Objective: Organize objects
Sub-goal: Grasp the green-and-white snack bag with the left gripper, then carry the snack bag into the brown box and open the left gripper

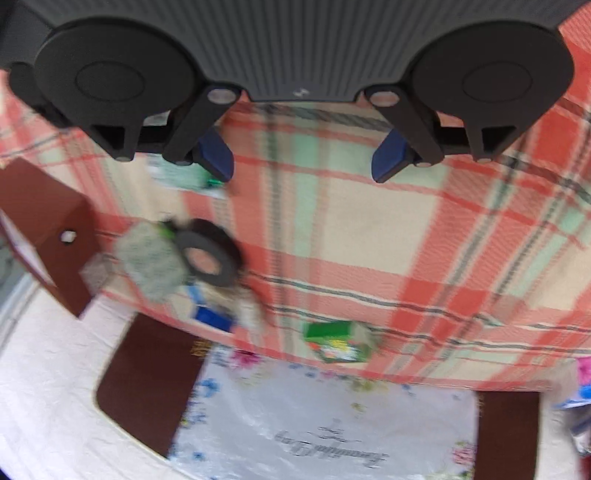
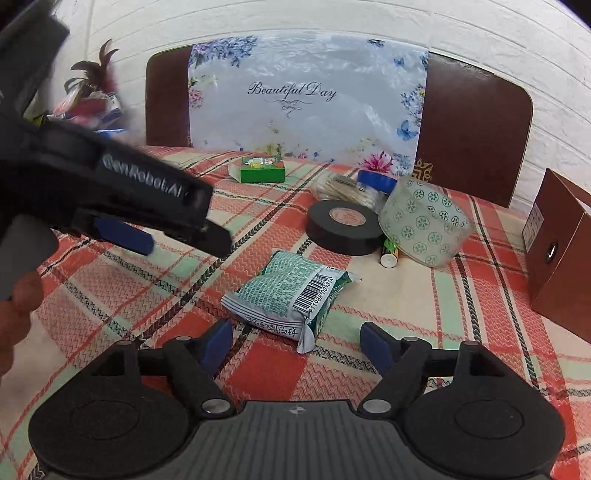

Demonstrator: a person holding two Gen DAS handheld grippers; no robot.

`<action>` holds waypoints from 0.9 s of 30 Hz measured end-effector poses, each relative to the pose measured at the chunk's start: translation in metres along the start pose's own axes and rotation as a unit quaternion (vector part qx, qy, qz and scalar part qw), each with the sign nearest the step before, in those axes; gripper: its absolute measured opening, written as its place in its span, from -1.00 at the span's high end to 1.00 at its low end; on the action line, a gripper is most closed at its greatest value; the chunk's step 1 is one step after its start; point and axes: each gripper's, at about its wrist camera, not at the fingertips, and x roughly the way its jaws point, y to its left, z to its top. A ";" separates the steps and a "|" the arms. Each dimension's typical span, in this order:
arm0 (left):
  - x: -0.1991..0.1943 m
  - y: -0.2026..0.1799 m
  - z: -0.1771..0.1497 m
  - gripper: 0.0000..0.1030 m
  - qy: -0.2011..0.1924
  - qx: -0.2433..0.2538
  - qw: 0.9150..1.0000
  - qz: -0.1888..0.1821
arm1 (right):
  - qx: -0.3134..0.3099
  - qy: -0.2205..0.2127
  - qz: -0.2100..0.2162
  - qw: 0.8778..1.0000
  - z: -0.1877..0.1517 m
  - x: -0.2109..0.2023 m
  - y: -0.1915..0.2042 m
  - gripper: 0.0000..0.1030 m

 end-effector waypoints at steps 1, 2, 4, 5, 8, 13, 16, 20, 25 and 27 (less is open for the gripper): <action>-0.001 -0.009 0.000 -0.60 0.003 0.009 1.000 -0.010 | -0.001 -0.001 0.000 1.000 0.000 0.001 0.000 -0.40; 0.000 -0.017 0.000 -0.56 0.007 0.017 1.000 -0.019 | -0.004 -0.002 0.001 1.000 0.000 0.001 0.001 -0.38; 0.007 -0.032 -0.001 -0.33 0.026 0.027 0.999 -0.039 | -0.005 -0.003 0.008 1.000 0.001 0.003 0.001 -0.30; 0.014 -0.039 -0.003 -0.10 0.044 0.032 0.997 -0.045 | -0.004 -0.003 0.017 1.000 0.001 0.003 -0.001 -0.02; 0.023 -0.052 -0.011 0.12 0.060 0.039 0.996 -0.058 | 0.002 0.000 0.016 1.000 0.001 0.000 -0.004 0.25; 0.021 -0.073 -0.014 0.23 0.079 0.042 0.993 -0.080 | 0.001 0.000 -0.004 1.000 -0.008 -0.019 -0.017 0.33; 0.024 -0.096 -0.019 0.26 0.090 0.053 0.988 -0.111 | 0.001 -0.002 -0.040 0.999 -0.019 -0.035 -0.031 0.33; 0.032 -0.141 -0.031 0.31 0.114 0.089 0.976 -0.161 | 0.030 0.004 -0.086 0.996 -0.034 -0.057 -0.063 0.41; 0.044 -0.202 -0.047 0.31 0.136 0.150 0.960 -0.195 | 0.071 0.012 -0.142 0.987 -0.054 -0.079 -0.102 0.42; 0.048 -0.224 -0.050 0.31 0.144 0.166 0.952 -0.213 | 0.087 0.009 -0.164 0.983 -0.060 -0.089 -0.117 0.43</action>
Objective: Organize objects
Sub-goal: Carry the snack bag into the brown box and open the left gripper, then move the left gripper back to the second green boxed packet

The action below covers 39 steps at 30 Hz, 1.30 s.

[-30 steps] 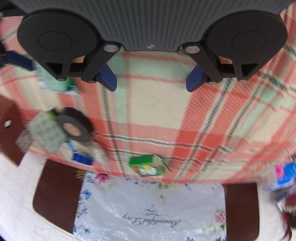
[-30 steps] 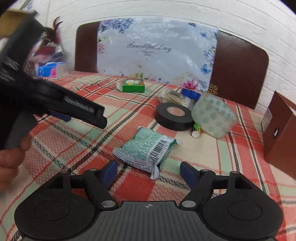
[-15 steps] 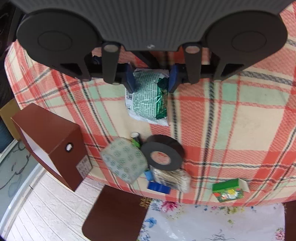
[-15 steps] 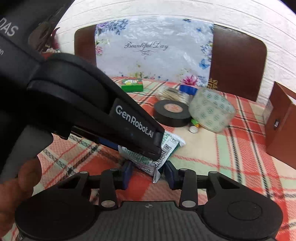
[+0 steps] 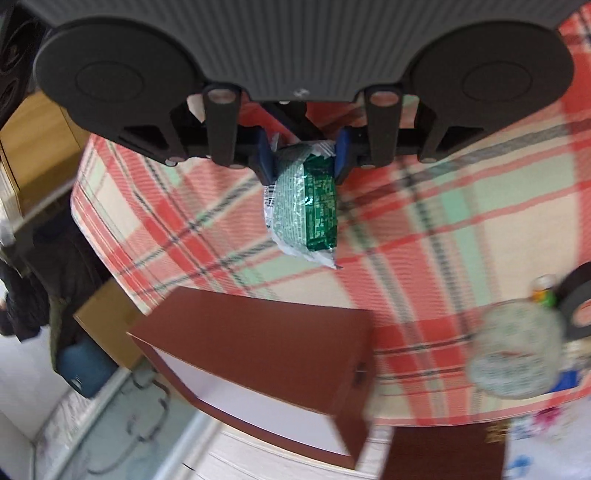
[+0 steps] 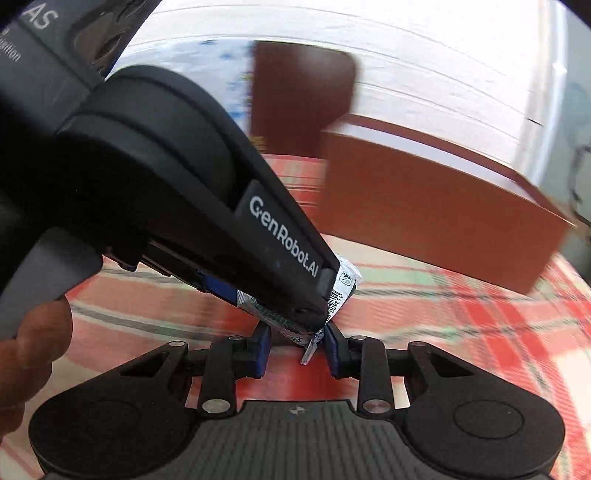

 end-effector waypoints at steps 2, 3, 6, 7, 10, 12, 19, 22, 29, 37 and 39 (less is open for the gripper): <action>0.012 -0.018 0.005 0.31 0.008 0.019 1.000 -0.011 | 0.015 -0.002 -0.020 1.000 -0.004 -0.003 -0.016 0.43; 0.017 -0.027 0.007 0.31 0.011 0.030 0.999 -0.015 | 0.023 -0.003 -0.030 0.999 -0.006 -0.004 -0.023 0.43; 0.030 -0.051 0.013 0.31 0.017 0.056 0.998 -0.024 | 0.042 -0.007 -0.055 0.998 -0.009 -0.008 -0.042 0.43; 0.033 -0.057 0.015 0.31 0.017 0.062 0.998 -0.028 | 0.048 -0.013 -0.063 0.997 -0.009 -0.010 -0.048 0.43; 0.031 -0.076 0.029 0.31 0.004 0.082 0.996 -0.041 | 0.053 -0.043 -0.088 0.994 -0.002 -0.018 -0.062 0.43; 0.027 -0.088 0.042 0.31 -0.012 0.095 0.994 -0.048 | 0.051 -0.068 -0.105 0.991 0.008 -0.020 -0.071 0.43; 0.029 -0.121 0.099 0.31 -0.070 0.140 0.987 -0.044 | 0.053 -0.132 -0.142 0.980 0.055 -0.004 -0.111 0.43; 0.042 -0.129 0.121 0.29 -0.084 0.147 0.985 -0.040 | 0.058 -0.143 -0.153 0.976 0.072 0.013 -0.130 0.43; 0.085 -0.126 0.148 0.00 -0.076 0.140 0.987 0.024 | 0.043 -0.118 -0.185 0.975 0.089 0.067 -0.157 0.17; 0.064 -0.124 0.126 -0.06 -0.089 0.155 0.983 0.038 | 0.086 -0.152 -0.182 0.968 0.069 0.039 -0.143 -0.02; 0.056 -0.127 0.116 -0.06 -0.091 0.167 0.981 0.044 | 0.111 -0.151 -0.173 0.967 0.059 0.031 -0.140 -0.03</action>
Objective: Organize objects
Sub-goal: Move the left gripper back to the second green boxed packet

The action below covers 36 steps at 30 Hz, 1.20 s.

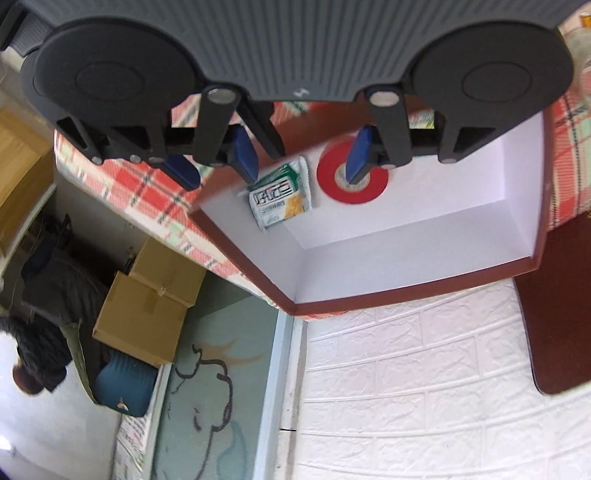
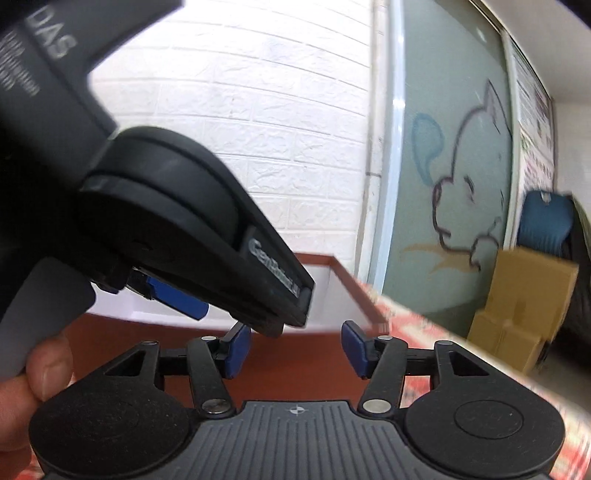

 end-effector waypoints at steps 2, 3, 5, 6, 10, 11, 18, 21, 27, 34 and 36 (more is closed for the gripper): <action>-0.009 -0.001 -0.007 -0.07 -0.005 0.004 1.000 0.002 | 0.019 0.018 0.006 1.000 -0.010 -0.010 -0.004 -0.05; -0.013 0.000 -0.011 -0.07 -0.004 0.004 1.000 0.003 | 0.025 0.031 0.010 0.999 -0.015 -0.014 -0.006 -0.05; -0.019 0.002 -0.018 -0.07 -0.001 0.000 1.000 0.006 | 0.028 0.059 0.018 0.998 -0.020 -0.007 -0.001 -0.05; -0.022 0.003 -0.023 -0.07 0.000 -0.001 1.000 0.007 | 0.029 0.072 0.022 0.997 -0.025 -0.007 0.000 -0.05; -0.031 0.009 -0.046 -0.09 0.011 0.006 0.999 0.031 | 0.033 0.121 0.047 0.991 -0.040 -0.006 0.008 -0.08; -0.032 0.011 -0.053 -0.09 0.018 0.003 0.999 0.038 | 0.034 0.129 0.053 0.990 -0.050 -0.015 0.007 -0.08; -0.039 0.045 -0.093 -0.09 0.063 -0.035 0.993 0.088 | 0.033 0.161 0.082 0.983 -0.059 -0.028 0.015 -0.18; -0.046 0.054 -0.106 -0.09 0.075 -0.047 0.990 0.108 | 0.035 0.171 0.093 0.980 -0.062 -0.037 0.032 -0.27; -0.058 0.075 -0.128 -0.11 0.087 -0.072 0.985 0.133 | -0.001 0.180 0.105 0.978 -0.065 -0.050 0.062 -0.28; -0.069 0.101 -0.150 -0.16 0.092 -0.097 0.979 0.156 | -0.041 0.182 0.119 0.975 -0.068 -0.063 0.091 -0.32; -0.074 0.108 -0.155 -0.19 0.089 -0.099 0.977 0.169 | -0.049 0.183 0.130 0.973 -0.069 -0.064 0.100 -0.32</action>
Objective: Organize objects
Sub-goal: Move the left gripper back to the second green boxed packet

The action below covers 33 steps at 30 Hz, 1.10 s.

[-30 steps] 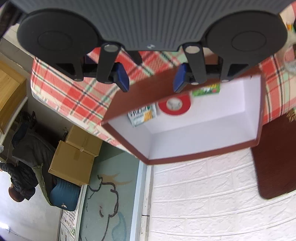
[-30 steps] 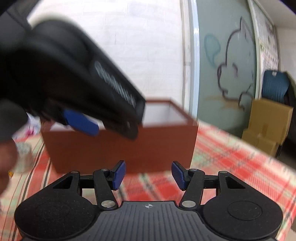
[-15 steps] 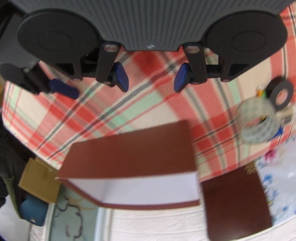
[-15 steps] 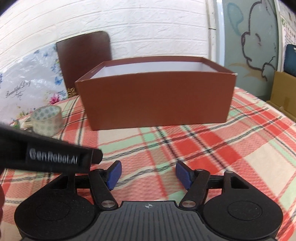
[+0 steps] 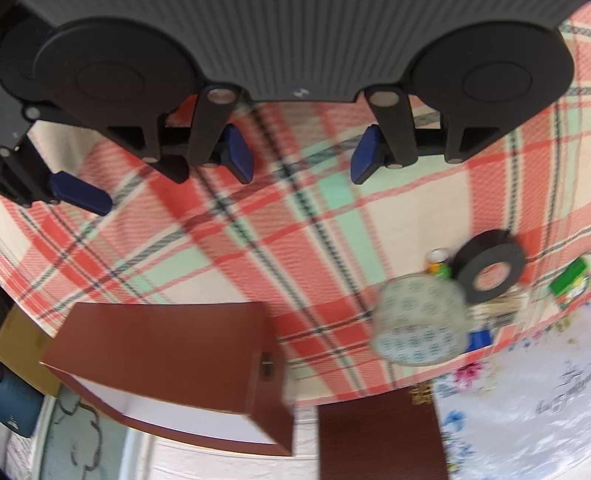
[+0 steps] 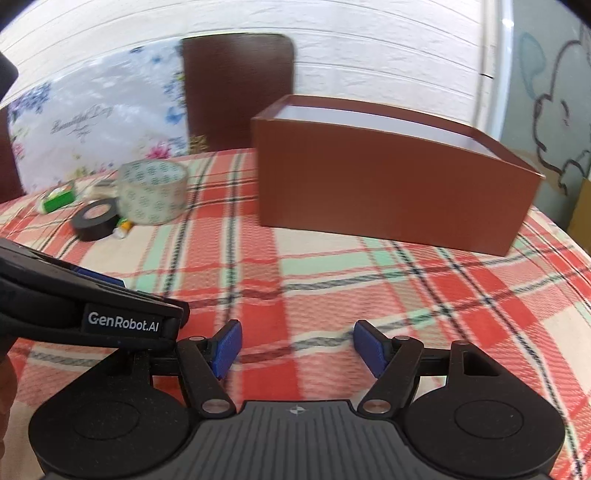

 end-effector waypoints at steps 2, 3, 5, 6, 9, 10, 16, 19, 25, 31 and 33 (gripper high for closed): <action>-0.003 0.011 -0.003 -0.20 -0.004 -0.007 1.000 0.009 | -0.013 0.002 0.008 1.000 0.001 0.001 0.010 -0.32; -0.004 0.016 -0.005 -0.20 -0.005 -0.012 1.000 0.013 | -0.021 0.002 0.013 1.000 0.002 0.002 0.016 -0.32; -0.007 0.030 -0.009 -0.22 -0.007 -0.023 0.999 0.024 | -0.038 0.002 0.026 0.999 0.005 0.004 0.029 -0.29; -0.008 0.036 -0.010 -0.23 -0.009 -0.029 0.999 0.030 | -0.045 0.004 0.035 0.998 0.006 0.004 0.036 -0.29; -0.013 0.059 -0.016 -0.24 -0.013 -0.049 0.997 0.051 | -0.072 0.004 0.058 0.996 0.009 0.006 0.061 -0.29; -0.016 0.067 -0.018 -0.25 -0.016 -0.055 0.997 0.058 | -0.085 0.002 0.062 0.994 0.009 0.006 0.070 -0.29; -0.025 0.122 -0.029 -0.26 -0.025 -0.100 0.990 0.094 | -0.143 -0.005 0.113 0.983 0.015 0.010 0.132 -0.29; -0.028 0.151 -0.034 -0.30 -0.029 -0.121 0.986 0.114 | -0.172 -0.016 0.136 0.976 0.015 0.010 0.163 -0.29; -0.029 0.213 -0.041 -0.42 -0.033 -0.160 0.974 0.158 | -0.207 -0.031 0.179 0.961 0.023 0.020 0.215 -0.30; -0.020 0.272 -0.046 -0.71 -0.054 -0.168 0.963 0.202 | -0.217 -0.038 0.197 0.955 0.045 0.050 0.254 -0.34; -0.019 0.295 -0.049 -0.75 -0.065 -0.183 0.956 0.219 | -0.222 -0.039 0.199 0.954 0.053 0.059 0.263 -0.39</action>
